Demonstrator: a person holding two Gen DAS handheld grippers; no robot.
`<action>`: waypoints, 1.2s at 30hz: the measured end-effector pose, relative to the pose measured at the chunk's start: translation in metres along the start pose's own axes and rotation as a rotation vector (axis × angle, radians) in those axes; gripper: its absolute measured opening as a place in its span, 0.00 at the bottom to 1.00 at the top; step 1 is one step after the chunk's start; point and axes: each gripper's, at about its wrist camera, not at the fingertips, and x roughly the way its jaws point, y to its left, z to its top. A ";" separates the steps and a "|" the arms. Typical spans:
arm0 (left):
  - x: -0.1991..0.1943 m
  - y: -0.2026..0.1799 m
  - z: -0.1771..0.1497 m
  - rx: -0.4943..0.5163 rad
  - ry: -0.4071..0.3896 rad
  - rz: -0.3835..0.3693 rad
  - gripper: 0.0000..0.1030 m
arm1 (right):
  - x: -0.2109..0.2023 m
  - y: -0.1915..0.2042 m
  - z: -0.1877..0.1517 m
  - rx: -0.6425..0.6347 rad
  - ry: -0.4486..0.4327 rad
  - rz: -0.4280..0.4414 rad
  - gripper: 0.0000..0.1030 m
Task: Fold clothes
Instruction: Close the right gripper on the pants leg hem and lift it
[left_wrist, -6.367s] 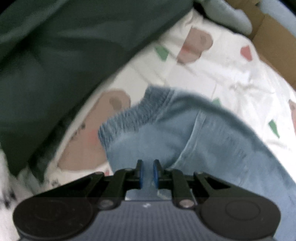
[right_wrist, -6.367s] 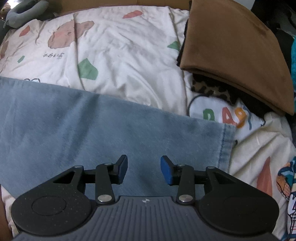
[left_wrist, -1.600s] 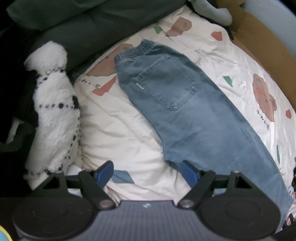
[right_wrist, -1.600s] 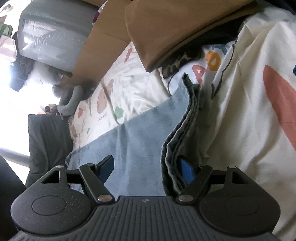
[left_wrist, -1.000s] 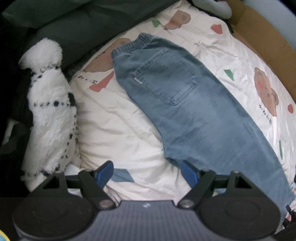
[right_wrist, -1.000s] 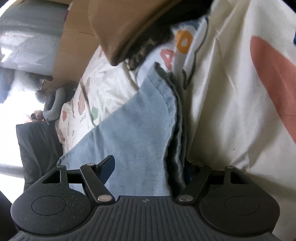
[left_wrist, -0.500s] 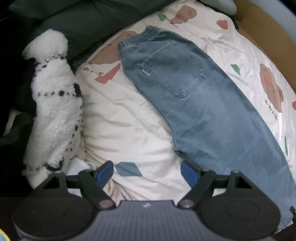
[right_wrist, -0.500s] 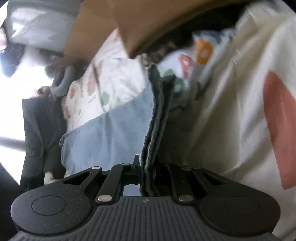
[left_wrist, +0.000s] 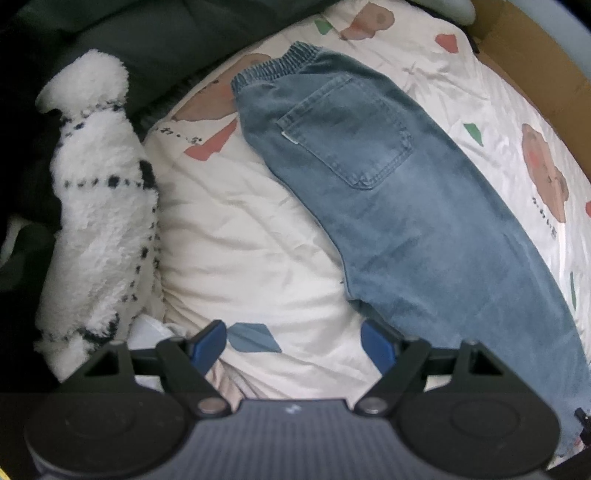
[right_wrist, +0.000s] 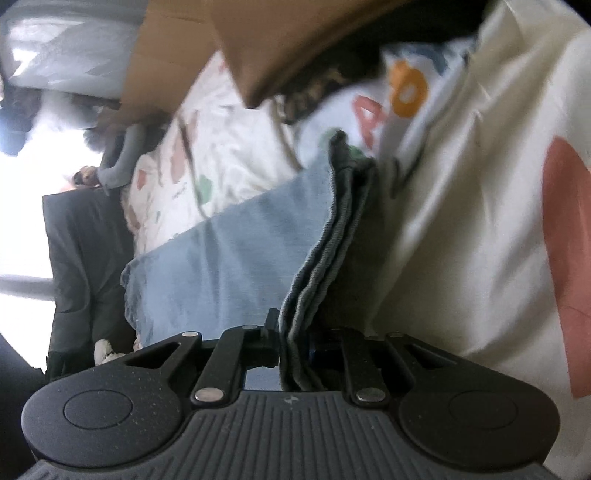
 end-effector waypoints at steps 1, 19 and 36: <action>0.001 0.000 0.000 0.001 0.001 -0.001 0.79 | 0.002 -0.003 0.001 0.013 0.008 -0.003 0.17; 0.025 0.003 0.006 0.003 0.015 -0.041 0.79 | 0.030 0.001 0.003 0.053 0.054 -0.048 0.08; 0.039 -0.012 0.022 0.008 0.005 -0.086 0.79 | 0.015 0.053 0.012 -0.040 0.079 -0.121 0.04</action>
